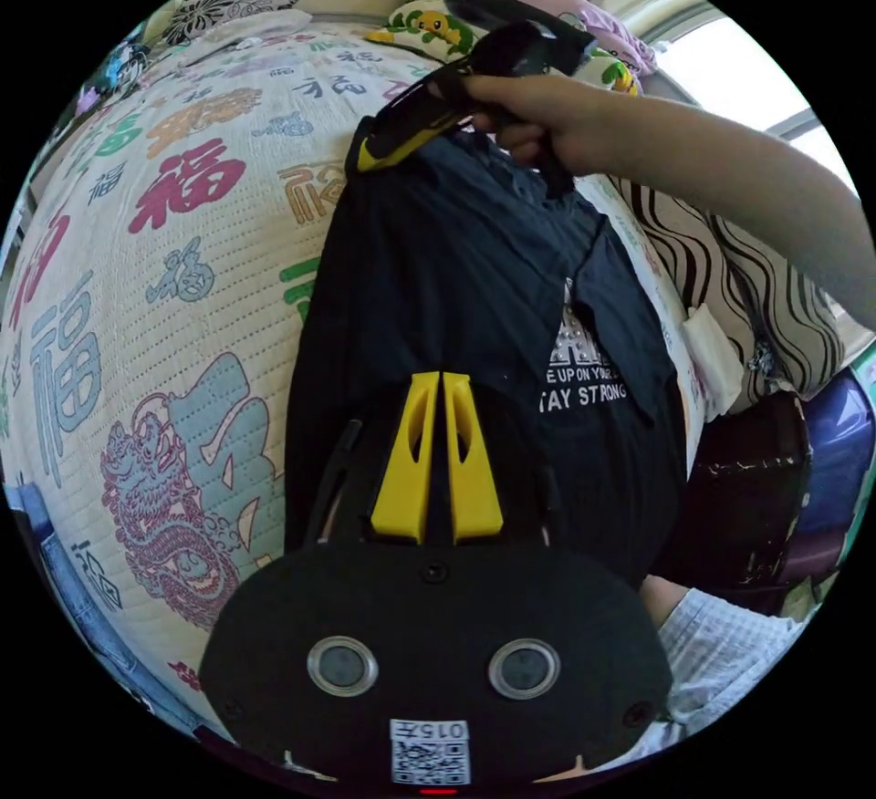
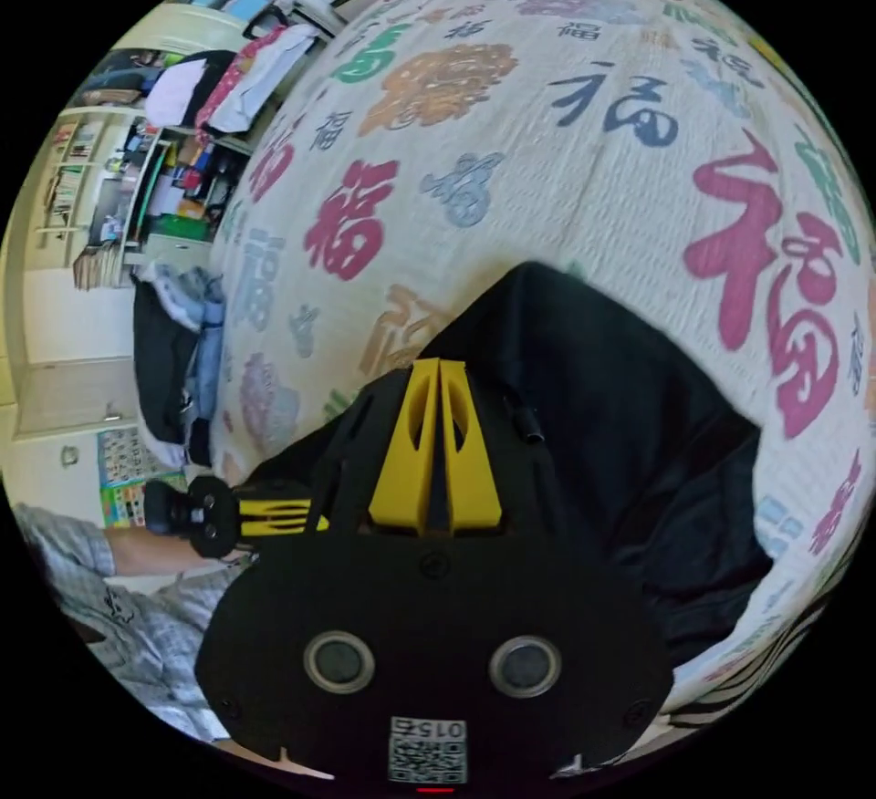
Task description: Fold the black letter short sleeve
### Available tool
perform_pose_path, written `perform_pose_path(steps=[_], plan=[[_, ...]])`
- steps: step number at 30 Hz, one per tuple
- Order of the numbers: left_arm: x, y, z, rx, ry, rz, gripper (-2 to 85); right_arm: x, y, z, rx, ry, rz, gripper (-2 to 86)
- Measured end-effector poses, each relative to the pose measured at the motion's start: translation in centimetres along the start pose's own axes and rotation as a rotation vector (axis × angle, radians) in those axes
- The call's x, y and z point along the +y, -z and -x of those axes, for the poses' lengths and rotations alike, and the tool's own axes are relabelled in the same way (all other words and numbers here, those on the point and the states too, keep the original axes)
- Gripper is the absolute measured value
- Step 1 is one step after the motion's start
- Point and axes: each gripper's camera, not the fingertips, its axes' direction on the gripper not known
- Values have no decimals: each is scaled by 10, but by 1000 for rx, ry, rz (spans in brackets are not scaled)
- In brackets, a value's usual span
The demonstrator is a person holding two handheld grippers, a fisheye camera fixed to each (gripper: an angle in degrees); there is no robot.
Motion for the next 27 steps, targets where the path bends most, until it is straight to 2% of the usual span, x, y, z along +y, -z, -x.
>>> perform_pose_path(steps=[3, 5, 7, 8, 10, 12, 14, 19, 21, 24, 27], plan=[[-11, 5, -7, 52, 38, 43, 23, 3, 29, -14, 112, -164, -175, -7], [-16, 15, -9, 109, 82, 12, 42, 6, 43, -19, 45, -163, -223, -7], [-17, 31, -12, 105, 117, -95, 47, 7, 44, -12, -87, -68, -146, -7], [-19, 39, -15, 65, 139, -129, 49, 8, 42, -7, -78, -40, -120, -7], [-24, 39, -18, -9, 162, -99, 47, 13, 26, 10, 49, 49, -3, -8], [-28, 28, -18, -25, 167, -5, 28, 17, 11, 9, 155, 26, 80, -8], [-29, 29, -22, -10, 167, -15, 21, 23, 10, 1, 96, -28, 41, -9], [-59, 38, -49, -20, 93, 118, 35, 86, 46, -6, 126, -89, -203, -7], [-89, 50, -69, 8, 15, 39, 54, 118, 59, -17, 109, -79, -194, -5], [-151, 50, -101, 20, -150, -18, 75, 181, 85, -44, 214, -115, -210, 10], [-220, 26, -139, -39, -280, 117, 87, 230, 98, -78, 311, -184, -140, 54]])
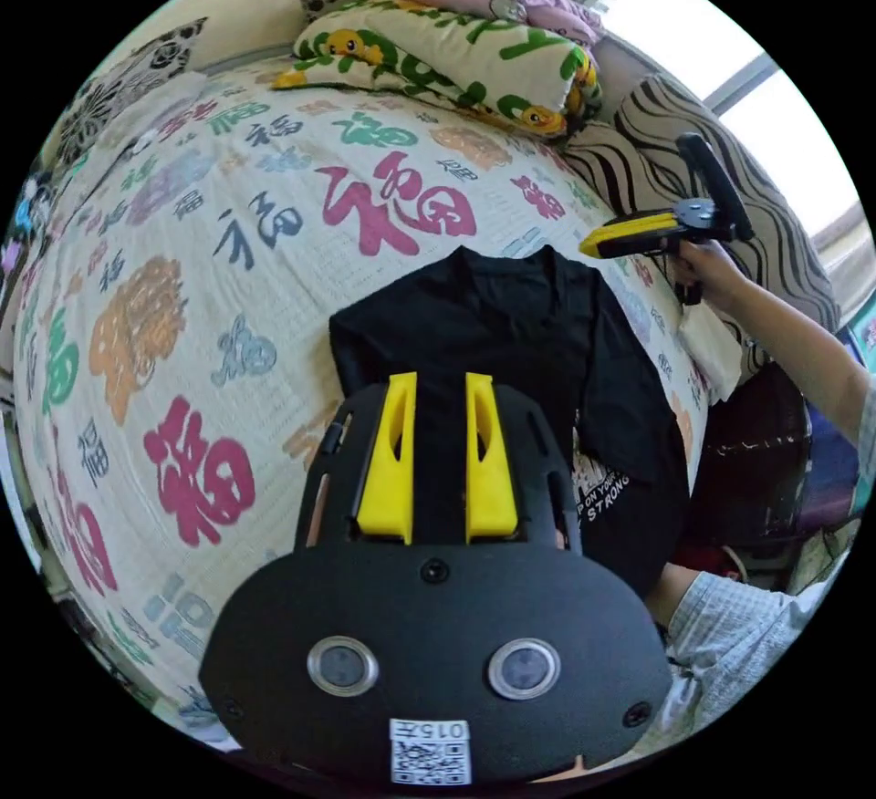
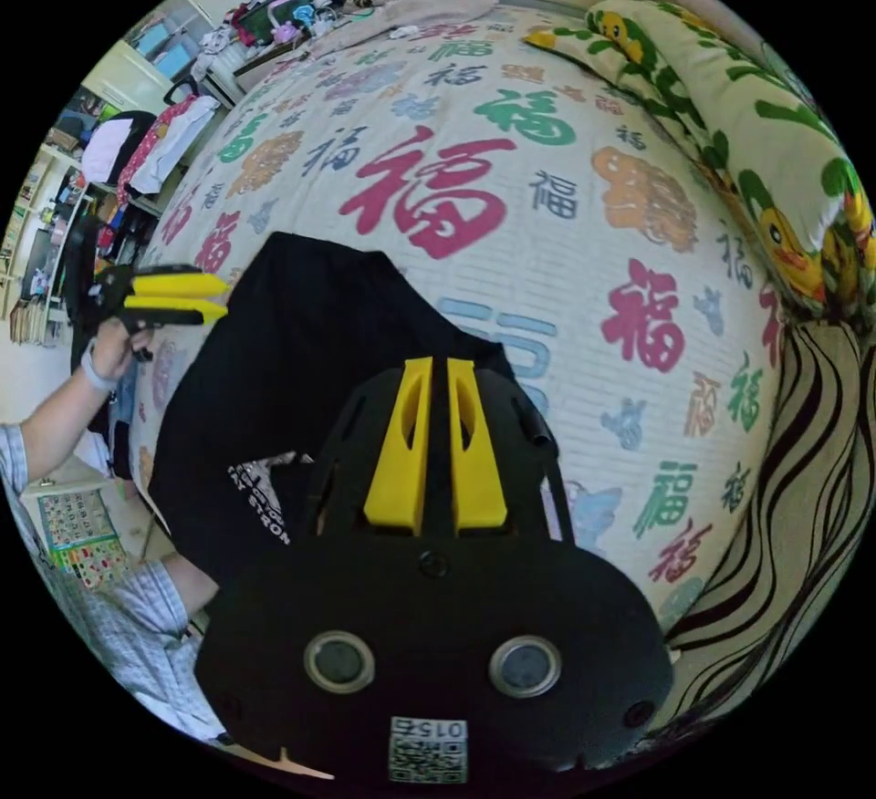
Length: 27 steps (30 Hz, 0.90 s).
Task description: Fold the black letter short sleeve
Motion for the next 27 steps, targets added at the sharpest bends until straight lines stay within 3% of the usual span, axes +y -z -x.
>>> perform_pose_path(steps=[5, 9, 14, 17, 22, 27], plan=[[-85, -33, -46, -157, -155, 153, 101, 36, -16, -49, 18, -96, 101, 103], [-117, -60, -61, -216, -134, 255, 119, 51, -46, -67, -55, -140, 233, 136], [-127, -65, -76, -183, -141, 270, 96, 73, -54, -60, 54, -24, 277, 51], [-137, -68, -87, -136, -158, 415, 31, 89, -51, -57, 51, 56, 312, 11], [-123, -27, -121, -191, -247, 244, 13, 140, -10, -66, 13, 47, 134, -1], [-38, 45, -162, -133, -352, -23, 9, 227, 36, -54, -117, 114, -39, -3]])
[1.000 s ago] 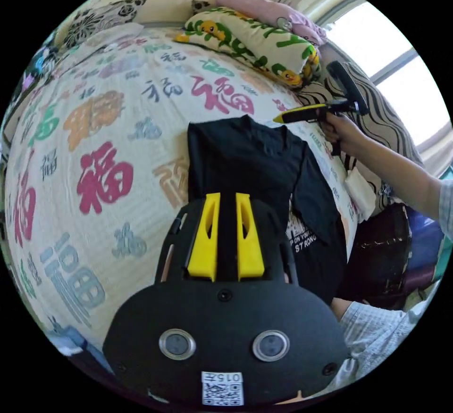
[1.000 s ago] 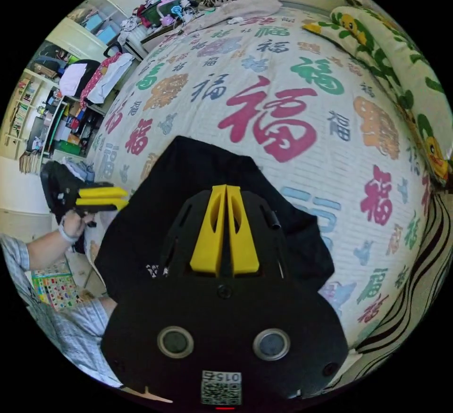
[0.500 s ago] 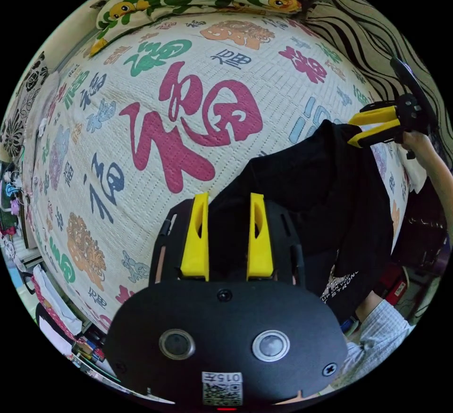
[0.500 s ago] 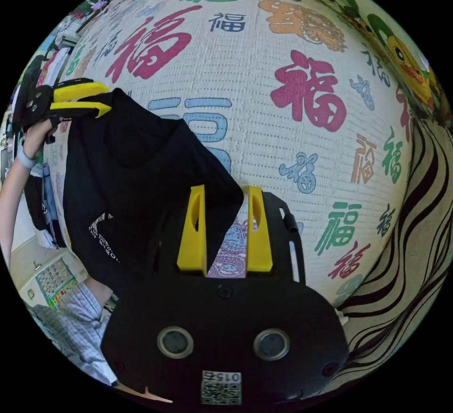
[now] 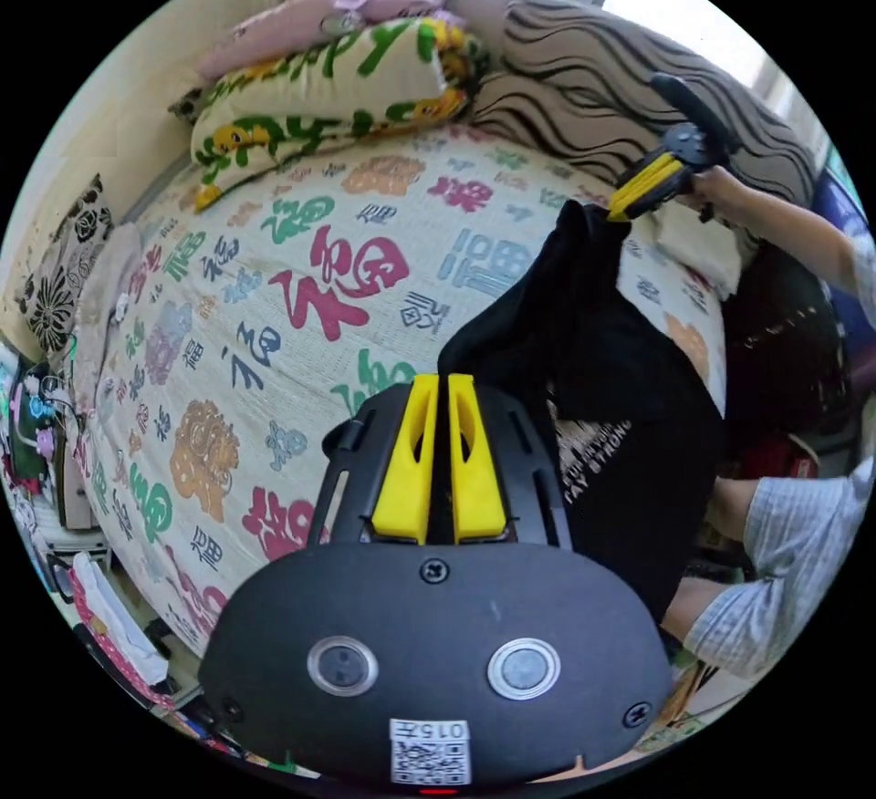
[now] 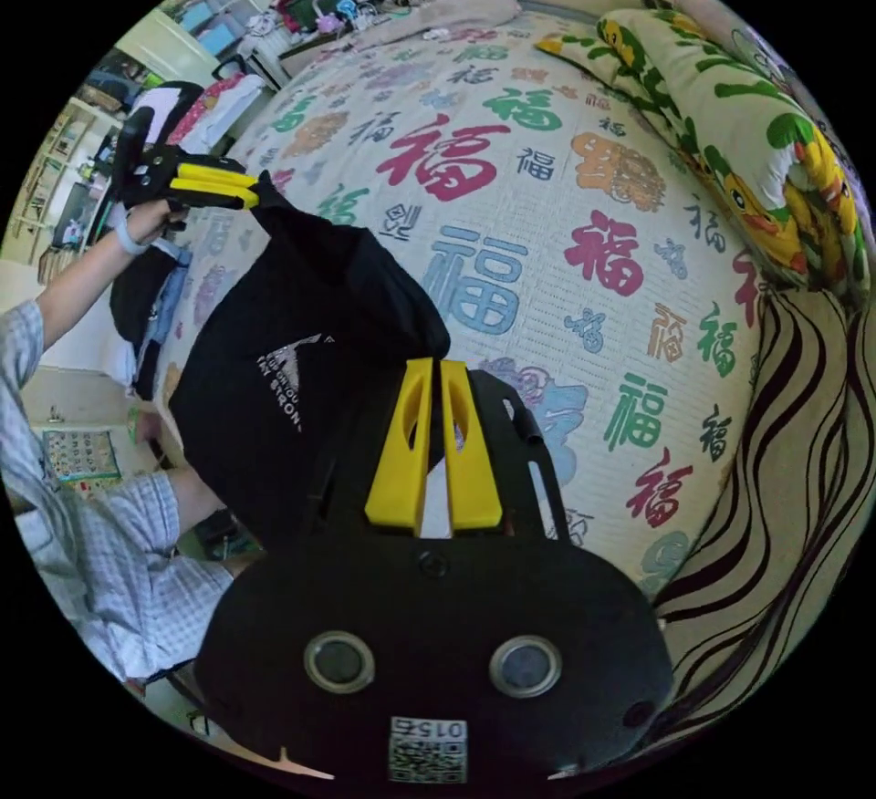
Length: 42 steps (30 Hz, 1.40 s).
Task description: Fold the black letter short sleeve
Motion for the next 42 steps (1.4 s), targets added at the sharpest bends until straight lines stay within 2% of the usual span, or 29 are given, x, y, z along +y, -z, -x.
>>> perform_pose_path(steps=[4, 9, 12, 16, 21, 27, 30, 32, 34, 37, 40, 42], plan=[[59, 23, -46, 131, 24, -49, 8, 88, 8, 36, -228, -5, -38, -5], [137, 9, -124, 236, 69, 41, 6, 176, -25, 100, -194, 142, 83, -6], [163, -11, -157, 249, 102, 136, 5, 218, -64, 115, -296, 113, 201, -7], [178, -30, -185, 285, 88, 200, 5, 262, -108, 127, -294, 150, 336, -7], [180, -57, -208, 282, 35, 260, 5, 289, -140, 133, -255, 231, 408, -7], [186, -101, -205, 339, 142, 421, 4, 319, -192, 113, -327, 121, 596, -5], [183, -95, -191, 310, 185, 444, 12, 334, -182, 83, -303, -39, 546, 18], [172, -85, -173, 272, 232, 370, 31, 334, -167, 53, -307, -187, 442, 44], [152, -79, -149, 222, 264, 287, 59, 323, -144, 11, -259, -336, 255, 91], [104, -98, -105, 101, 249, 321, 82, 299, -126, -32, -169, -402, 82, 118], [58, -122, -73, 78, 122, 304, 88, 275, -133, -64, -145, -393, 65, 140], [33, -146, -51, 71, 42, 359, 107, 267, -148, -80, -158, -397, 102, 152]])
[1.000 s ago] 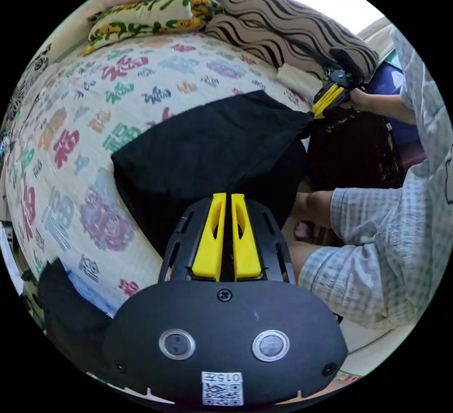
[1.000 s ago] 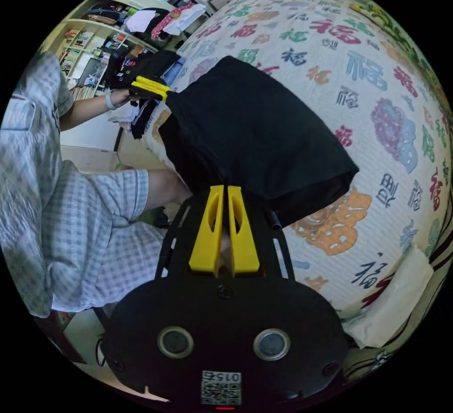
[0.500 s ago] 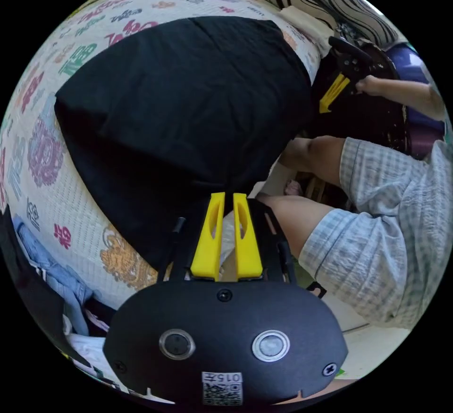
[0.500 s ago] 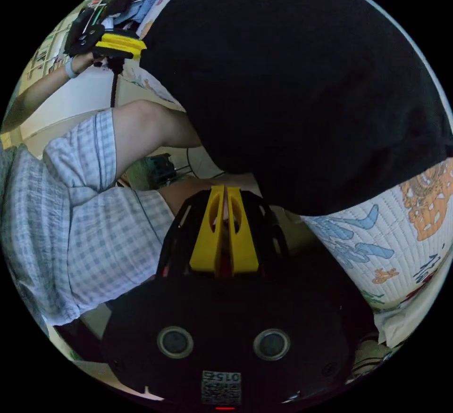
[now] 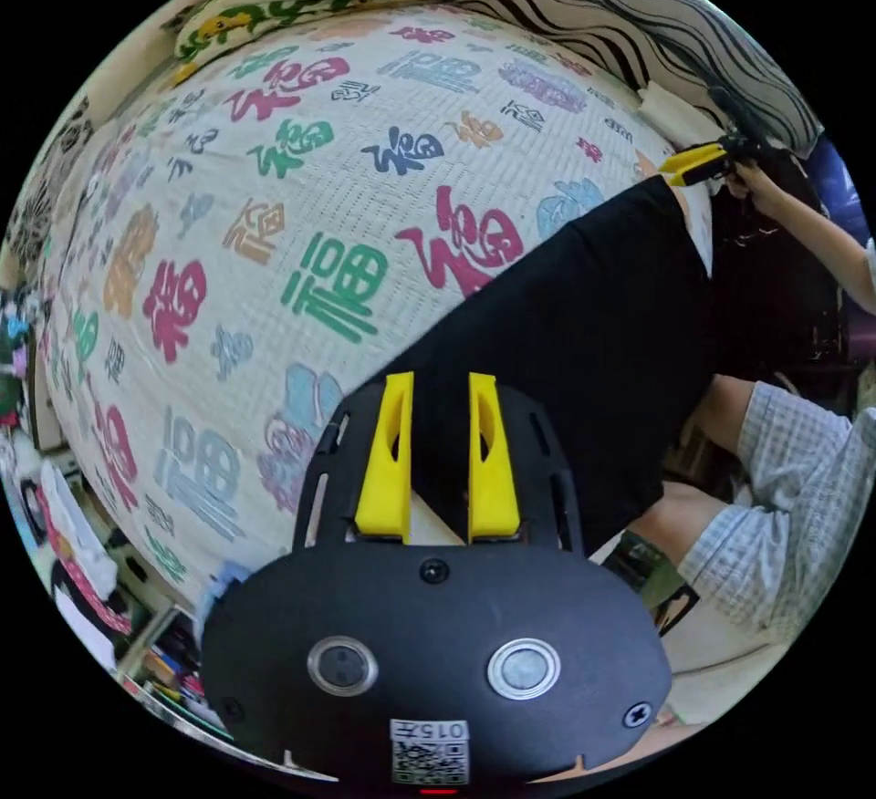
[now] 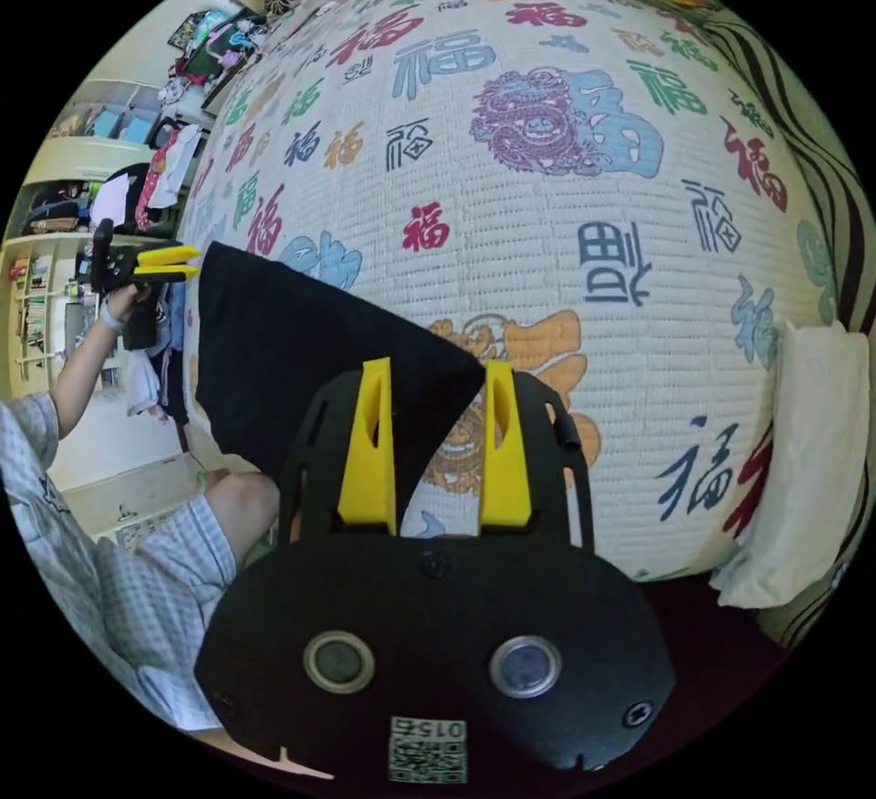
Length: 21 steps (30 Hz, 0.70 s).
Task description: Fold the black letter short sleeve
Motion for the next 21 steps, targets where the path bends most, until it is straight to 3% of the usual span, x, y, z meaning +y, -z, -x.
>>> perform_pose_path(steps=[3, 5, 9, 13, 16, 21], plan=[[-26, -29, 21, 29, -63, 145, 128, -16, -21, -16, -120, -11, 89, 146], [-33, -46, 29, 64, -97, 220, 124, -20, -24, -18, -31, -13, 109, 96], [-39, -58, 43, 132, -132, 276, 33, -29, -25, -24, -106, 37, 155, 42], [-37, -49, 66, 173, -133, 235, 13, -49, -11, -43, -198, -21, 173, 28], [-41, -38, 97, 206, -121, 180, 3, -75, 2, -48, -126, 17, 176, 24], [-60, -43, 147, 73, -28, 124, 2, -138, 15, -51, 19, 29, 73, 35]])
